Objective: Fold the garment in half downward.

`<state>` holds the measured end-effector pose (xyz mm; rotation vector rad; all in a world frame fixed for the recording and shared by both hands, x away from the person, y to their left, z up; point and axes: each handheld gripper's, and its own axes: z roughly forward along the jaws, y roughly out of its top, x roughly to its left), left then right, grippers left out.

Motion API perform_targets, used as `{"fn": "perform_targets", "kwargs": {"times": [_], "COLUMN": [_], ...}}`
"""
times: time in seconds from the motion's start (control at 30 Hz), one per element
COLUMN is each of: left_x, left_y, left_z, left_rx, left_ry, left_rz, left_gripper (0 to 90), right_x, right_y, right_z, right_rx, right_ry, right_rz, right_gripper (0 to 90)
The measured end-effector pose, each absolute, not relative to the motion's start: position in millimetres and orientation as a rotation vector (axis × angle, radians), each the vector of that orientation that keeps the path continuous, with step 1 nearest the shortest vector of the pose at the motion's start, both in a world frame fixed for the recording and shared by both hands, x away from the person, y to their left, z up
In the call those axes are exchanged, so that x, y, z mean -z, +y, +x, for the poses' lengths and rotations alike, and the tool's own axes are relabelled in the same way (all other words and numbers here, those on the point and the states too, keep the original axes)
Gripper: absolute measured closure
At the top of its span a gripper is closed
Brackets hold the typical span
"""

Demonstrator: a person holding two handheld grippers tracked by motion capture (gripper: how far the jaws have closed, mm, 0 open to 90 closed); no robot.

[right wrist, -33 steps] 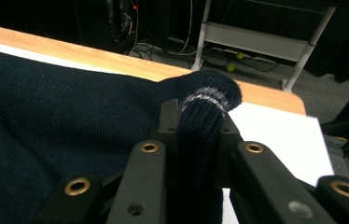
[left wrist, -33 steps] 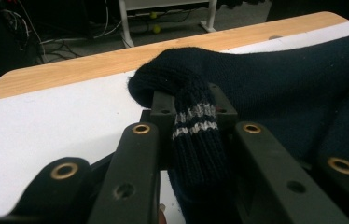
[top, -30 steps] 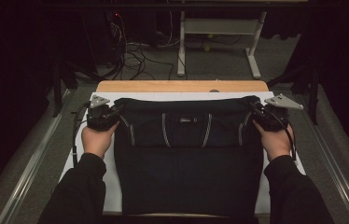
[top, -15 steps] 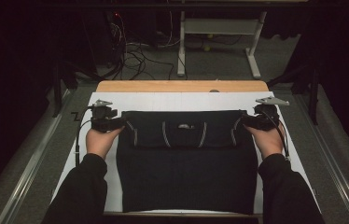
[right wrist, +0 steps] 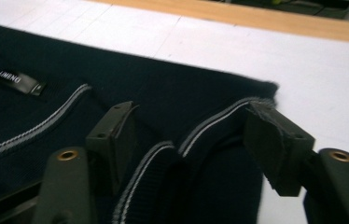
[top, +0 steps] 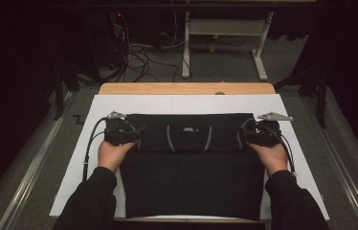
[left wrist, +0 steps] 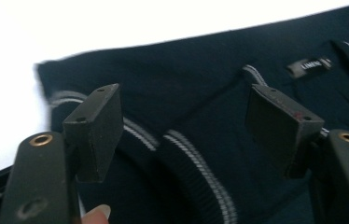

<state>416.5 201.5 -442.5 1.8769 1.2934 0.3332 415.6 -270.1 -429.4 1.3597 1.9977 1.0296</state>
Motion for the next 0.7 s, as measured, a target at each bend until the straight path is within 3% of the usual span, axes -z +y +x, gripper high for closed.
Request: {"fn": "perform_targets", "kwargs": {"times": [0.17,0.47,0.53,0.6,0.7], "left_x": [453.1,472.9,472.8,473.8,474.7], "left_y": [192.6,193.6,192.8,191.5,188.4], "left_z": [419.7,409.6,405.1,401.4,398.6], "left_rx": [-0.289,-0.277,-0.288,-0.300,-0.299], "left_ry": [1.308,1.379,1.381,1.381,1.356], "left_rz": [1.939,1.960,1.964,1.968,1.978], "left_gripper": [32.0,32.3,35.9,43.3,60.3], "right_x": [439.2,462.1,466.8,467.5,466.6], "right_y": [-265.7,-264.9,-265.3,-263.3,-255.7], "right_z": [418.4,410.6,408.2,403.9,398.6], "right_rx": [-1.045,-0.979,-0.961,-0.967,-0.952], "right_ry": [2.050,2.113,2.161,2.169,2.190], "right_rz": [1.384,1.463,1.468,1.439,1.371], "right_gripper": [40.6,40.6,44.5,55.6,70.8]}}
